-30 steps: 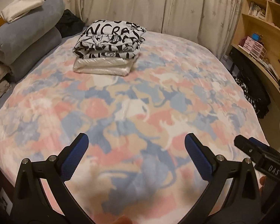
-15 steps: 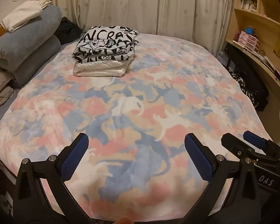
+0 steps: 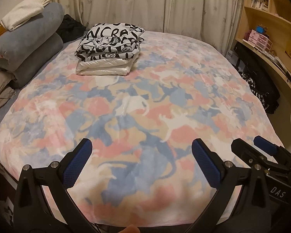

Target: Fold large clothes

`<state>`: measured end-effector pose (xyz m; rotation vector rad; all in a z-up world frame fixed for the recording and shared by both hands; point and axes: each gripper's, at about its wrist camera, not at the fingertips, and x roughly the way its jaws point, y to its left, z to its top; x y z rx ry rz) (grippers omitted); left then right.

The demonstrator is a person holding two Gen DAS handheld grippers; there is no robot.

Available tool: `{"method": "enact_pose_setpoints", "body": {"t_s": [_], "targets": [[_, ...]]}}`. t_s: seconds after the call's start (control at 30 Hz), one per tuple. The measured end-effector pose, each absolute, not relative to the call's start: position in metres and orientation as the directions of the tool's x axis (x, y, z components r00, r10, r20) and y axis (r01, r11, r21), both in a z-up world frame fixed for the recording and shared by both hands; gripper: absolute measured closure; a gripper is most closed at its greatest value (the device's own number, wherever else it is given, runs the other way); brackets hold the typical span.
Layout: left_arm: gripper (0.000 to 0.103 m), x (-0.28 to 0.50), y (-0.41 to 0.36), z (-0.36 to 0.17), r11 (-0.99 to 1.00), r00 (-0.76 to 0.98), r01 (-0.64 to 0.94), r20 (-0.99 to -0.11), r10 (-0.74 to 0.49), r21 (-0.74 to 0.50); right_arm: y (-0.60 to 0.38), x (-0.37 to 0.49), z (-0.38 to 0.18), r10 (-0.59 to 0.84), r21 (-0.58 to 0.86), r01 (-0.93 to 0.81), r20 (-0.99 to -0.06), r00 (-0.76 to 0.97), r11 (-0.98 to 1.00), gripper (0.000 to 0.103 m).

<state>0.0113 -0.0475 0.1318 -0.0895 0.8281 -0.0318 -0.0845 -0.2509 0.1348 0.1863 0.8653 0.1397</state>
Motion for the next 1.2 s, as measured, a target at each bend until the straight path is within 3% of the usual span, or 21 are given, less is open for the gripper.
{"method": "enact_pose_setpoints", "body": {"t_s": [1.2], "targets": [[0.002,0.0048,-0.0391,0.1259,0.997,0.675,-0.01,-0.736,-0.047,-0.073,-0.2455,-0.0866,0.1293,0.216,0.246,-0.038,-0.75,0.626,0.968,0.011]]}}
